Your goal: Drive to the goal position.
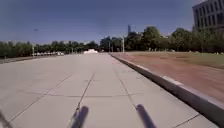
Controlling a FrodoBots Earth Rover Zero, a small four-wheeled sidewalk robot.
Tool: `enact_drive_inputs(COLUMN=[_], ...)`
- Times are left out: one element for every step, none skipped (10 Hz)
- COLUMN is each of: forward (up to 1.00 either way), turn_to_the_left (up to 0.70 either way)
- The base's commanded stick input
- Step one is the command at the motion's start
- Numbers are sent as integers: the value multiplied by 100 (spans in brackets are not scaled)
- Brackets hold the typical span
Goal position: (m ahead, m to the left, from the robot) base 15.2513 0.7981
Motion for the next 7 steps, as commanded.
enact_drive_inputs(forward=[68,68,68,68,68,68,68], turn_to_the_left=[0,0,0,0,0,0,0])
